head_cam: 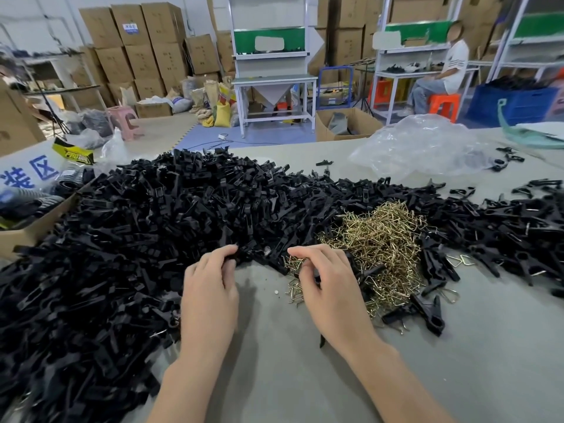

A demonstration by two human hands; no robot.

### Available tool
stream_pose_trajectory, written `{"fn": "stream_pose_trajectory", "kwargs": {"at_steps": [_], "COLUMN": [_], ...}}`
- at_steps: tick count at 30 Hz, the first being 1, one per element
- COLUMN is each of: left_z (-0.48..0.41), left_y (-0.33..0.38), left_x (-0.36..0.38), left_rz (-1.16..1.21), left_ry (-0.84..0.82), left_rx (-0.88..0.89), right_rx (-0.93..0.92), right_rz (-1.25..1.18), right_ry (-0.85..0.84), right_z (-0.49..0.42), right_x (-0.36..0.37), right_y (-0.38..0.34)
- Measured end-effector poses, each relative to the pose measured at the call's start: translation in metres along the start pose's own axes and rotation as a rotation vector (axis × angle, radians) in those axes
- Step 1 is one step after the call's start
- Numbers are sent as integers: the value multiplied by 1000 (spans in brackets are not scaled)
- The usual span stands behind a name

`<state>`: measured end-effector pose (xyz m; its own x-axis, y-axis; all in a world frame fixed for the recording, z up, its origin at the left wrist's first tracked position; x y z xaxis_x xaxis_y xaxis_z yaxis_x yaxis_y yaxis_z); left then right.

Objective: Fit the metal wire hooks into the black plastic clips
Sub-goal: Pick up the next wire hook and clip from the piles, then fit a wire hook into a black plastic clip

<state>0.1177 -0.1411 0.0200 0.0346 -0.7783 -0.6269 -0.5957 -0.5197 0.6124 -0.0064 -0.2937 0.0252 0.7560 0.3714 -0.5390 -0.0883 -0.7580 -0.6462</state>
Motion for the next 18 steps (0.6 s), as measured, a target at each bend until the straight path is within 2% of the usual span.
{"fn": "stream_pose_trajectory", "kwargs": {"at_steps": [2,4,11,18], "left_z": [-1,0,8,5], "left_y": [3,8,9,13], "left_x": [10,17,28,29], "left_rz": [259,397,304,425], "left_ry": [-54,-99,-84,-48], "left_rx": [-63,-103,-98,-116], "right_rx": [5,1,-35,8], "right_rz": [-34,-49,-15,-36], "right_ry": [14,-2,-69,-165], "right_z": [0,0,-1,-3], "right_x": [-2,-1,5,17], "right_y": [0,0,0,9]}}
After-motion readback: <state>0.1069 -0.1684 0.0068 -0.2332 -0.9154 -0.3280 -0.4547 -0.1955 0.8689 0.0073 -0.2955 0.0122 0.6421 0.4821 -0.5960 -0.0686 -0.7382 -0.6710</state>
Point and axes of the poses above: each hand's wrist, its own z-axis away from the middle knuckle, its own x-axis out of the palm, y = z × x, the point moved 7 cm from there along -z, towards the middle knuckle, and after that the axes turned 2 degrees about x, right-handed, at the moved point
